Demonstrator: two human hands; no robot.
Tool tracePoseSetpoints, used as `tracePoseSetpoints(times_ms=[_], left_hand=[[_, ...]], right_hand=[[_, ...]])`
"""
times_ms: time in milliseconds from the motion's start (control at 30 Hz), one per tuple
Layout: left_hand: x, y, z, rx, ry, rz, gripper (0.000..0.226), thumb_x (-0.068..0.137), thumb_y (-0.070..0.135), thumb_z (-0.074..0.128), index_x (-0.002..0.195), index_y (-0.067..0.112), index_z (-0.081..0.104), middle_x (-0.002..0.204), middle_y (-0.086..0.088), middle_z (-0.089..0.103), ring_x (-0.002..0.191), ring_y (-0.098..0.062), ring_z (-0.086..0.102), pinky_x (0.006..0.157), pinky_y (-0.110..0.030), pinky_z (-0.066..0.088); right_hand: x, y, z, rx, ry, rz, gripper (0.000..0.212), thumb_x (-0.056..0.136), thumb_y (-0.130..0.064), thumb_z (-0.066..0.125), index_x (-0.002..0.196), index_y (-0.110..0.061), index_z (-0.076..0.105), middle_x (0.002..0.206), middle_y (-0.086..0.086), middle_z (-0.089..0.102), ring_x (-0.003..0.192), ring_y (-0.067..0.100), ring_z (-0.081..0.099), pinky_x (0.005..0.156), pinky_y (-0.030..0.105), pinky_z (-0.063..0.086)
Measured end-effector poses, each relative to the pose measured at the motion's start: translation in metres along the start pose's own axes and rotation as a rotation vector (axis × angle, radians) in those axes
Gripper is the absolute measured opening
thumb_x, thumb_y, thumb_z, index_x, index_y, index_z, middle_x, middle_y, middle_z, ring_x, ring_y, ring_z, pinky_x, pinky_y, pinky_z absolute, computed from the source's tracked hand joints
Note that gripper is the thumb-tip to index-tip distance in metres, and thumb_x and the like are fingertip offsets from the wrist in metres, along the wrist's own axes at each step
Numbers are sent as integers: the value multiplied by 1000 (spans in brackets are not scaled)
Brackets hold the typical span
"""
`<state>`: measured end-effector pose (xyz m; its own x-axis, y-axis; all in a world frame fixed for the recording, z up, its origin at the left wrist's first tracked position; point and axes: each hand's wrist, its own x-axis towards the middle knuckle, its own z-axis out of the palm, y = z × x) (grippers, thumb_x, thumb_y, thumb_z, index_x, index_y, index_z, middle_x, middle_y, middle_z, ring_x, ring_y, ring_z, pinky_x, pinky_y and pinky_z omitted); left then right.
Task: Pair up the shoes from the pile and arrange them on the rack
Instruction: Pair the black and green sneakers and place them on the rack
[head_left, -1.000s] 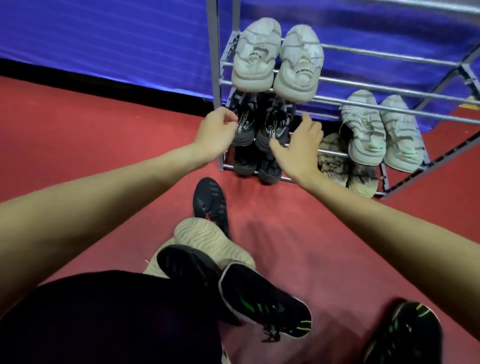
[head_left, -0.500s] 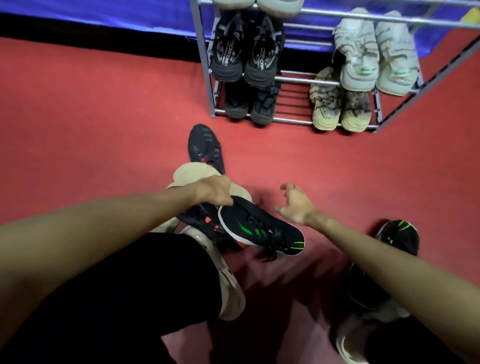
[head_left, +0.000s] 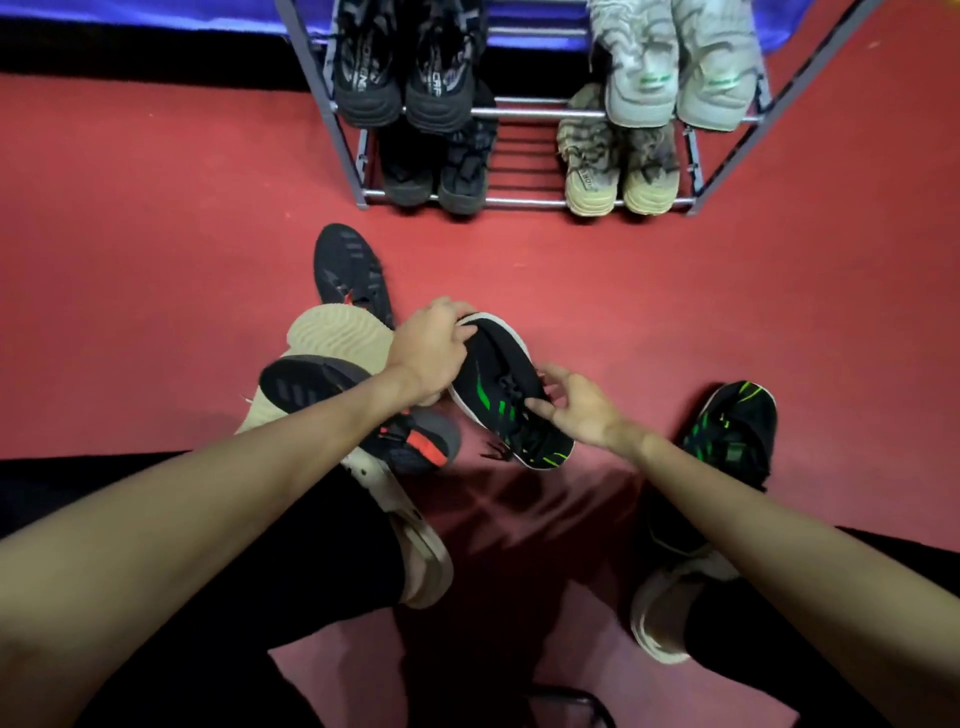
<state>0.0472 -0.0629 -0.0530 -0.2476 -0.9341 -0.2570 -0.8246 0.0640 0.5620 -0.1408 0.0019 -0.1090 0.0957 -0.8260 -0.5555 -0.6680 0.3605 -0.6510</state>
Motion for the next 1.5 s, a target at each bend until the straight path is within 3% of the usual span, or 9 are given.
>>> tracePoseSetpoints(times_ms=[200, 367, 500, 600, 800, 967, 1133, 1300, 1500], left_hand=[[19, 53, 2, -191, 17, 207, 28, 88, 10, 56, 112, 14, 70, 90, -2, 53, 91, -23, 57, 79, -22, 36], [36, 85, 17, -318, -73, 260, 25, 86, 12, 60, 110, 11, 70, 92, -1, 57, 85, -11, 52, 76, -14, 37], [40, 114, 34, -606, -72, 101, 33, 83, 9, 68, 115, 0, 63, 91, 0, 60, 75, 6, 58, 74, -5, 45], [40, 129, 48, -631, -117, -90, 68, 79, 27, 74, 137, 9, 43, 124, -9, 51, 104, -11, 53, 91, -17, 46], [6, 119, 92, -420, -607, -306, 100, 64, 50, 80, 145, 17, 31, 136, -4, 51, 124, -17, 51, 107, -30, 39], [-14, 114, 132, -538, -744, -297, 46, 80, 13, 74, 123, 13, 59, 118, -4, 69, 97, -12, 65, 92, -31, 53], [-13, 119, 146, -751, -627, -453, 43, 84, -5, 63, 121, 12, 52, 91, 6, 65, 78, -5, 61, 70, -17, 52], [-6, 115, 153, -798, -550, -530, 43, 84, -1, 65, 122, 9, 49, 114, -5, 65, 89, -12, 63, 92, -32, 51], [-3, 106, 156, -836, -539, -597, 50, 85, 1, 65, 132, 2, 49, 127, -11, 63, 95, -17, 64, 78, -23, 53]], right_hand=[[-15, 21, -38, 278, 63, -57, 46, 90, -23, 62, 132, -19, 44, 82, 12, 60, 54, 5, 59, 54, 15, 48], [-21, 41, -63, 223, 251, -50, 21, 91, -33, 59, 97, -14, 52, 53, -2, 47, 40, 4, 43, 52, 27, 38], [-31, 60, -85, 228, 262, -64, 28, 98, -31, 47, 89, -5, 47, 63, -2, 42, 57, 14, 42, 57, 29, 37], [-39, 73, -100, 353, 309, -19, 25, 100, -26, 42, 76, -18, 42, 60, -2, 40, 43, 2, 39, 46, 18, 34], [-45, 99, -122, 644, 410, 176, 33, 101, -27, 39, 69, -20, 40, 57, 1, 34, 30, -1, 30, 36, 16, 23], [-35, 120, -133, 827, 334, 279, 35, 100, -34, 40, 69, -19, 39, 52, 1, 36, 39, 11, 30, 42, 21, 21], [-30, 144, -145, 577, 329, 314, 47, 98, -44, 38, 78, -7, 57, 51, 5, 56, 44, 16, 54, 41, 20, 40], [-25, 194, -154, -193, 403, 443, 41, 94, -28, 47, 130, -9, 52, 126, 26, 50, 123, 41, 42, 104, 40, 36], [-21, 222, -141, -49, 280, 602, 66, 88, -33, 60, 145, -15, 31, 140, 25, 39, 131, 43, 37, 109, 41, 33]])
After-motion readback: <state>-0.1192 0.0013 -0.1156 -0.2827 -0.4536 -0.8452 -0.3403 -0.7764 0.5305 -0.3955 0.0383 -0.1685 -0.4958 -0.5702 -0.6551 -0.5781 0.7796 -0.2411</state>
